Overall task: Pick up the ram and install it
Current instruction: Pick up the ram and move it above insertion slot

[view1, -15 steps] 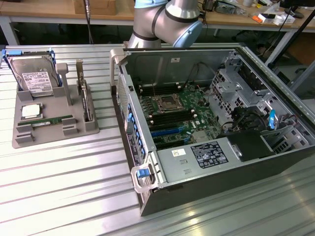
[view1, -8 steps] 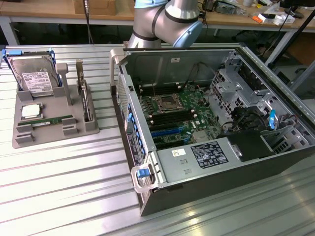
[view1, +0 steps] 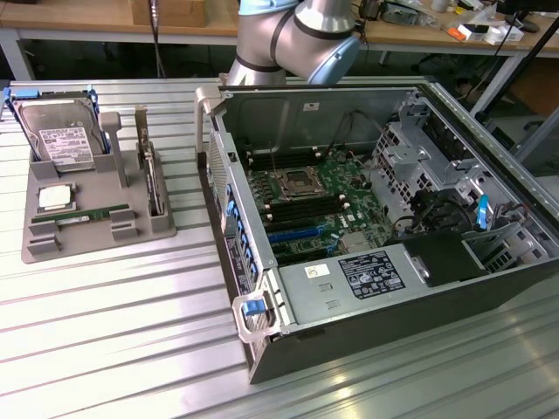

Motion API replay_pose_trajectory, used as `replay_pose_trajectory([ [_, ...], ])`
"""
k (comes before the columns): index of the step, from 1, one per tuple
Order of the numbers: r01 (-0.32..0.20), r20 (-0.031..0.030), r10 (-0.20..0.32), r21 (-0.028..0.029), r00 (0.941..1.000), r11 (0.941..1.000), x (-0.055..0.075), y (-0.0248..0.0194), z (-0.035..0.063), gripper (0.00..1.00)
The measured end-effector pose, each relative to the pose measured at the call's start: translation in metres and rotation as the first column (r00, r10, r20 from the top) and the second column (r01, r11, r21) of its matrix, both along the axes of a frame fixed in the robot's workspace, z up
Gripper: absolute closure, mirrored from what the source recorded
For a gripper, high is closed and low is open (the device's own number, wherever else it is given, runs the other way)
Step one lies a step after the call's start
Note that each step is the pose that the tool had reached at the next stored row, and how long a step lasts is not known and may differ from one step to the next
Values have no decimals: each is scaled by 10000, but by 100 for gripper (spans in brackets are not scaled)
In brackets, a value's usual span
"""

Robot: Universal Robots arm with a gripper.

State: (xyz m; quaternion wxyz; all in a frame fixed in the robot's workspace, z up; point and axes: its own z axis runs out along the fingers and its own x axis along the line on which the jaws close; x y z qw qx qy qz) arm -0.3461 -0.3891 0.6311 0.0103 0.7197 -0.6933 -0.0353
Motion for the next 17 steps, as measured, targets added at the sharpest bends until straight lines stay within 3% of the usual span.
replay_pose_trajectory([
  [1,-1,-103,1,0,9999,10000,160,0,-41,88],
  [3,0,-181,0,1,9998,10000,331,0,-92,88],
  [8,0,-279,0,0,9996,10000,631,-2,-187,88],
  [12,-30,-412,30,-2,9991,10000,1039,-2,-332,88],
  [17,-160,-694,160,1,9975,9999,1627,-2,-542,88],
])
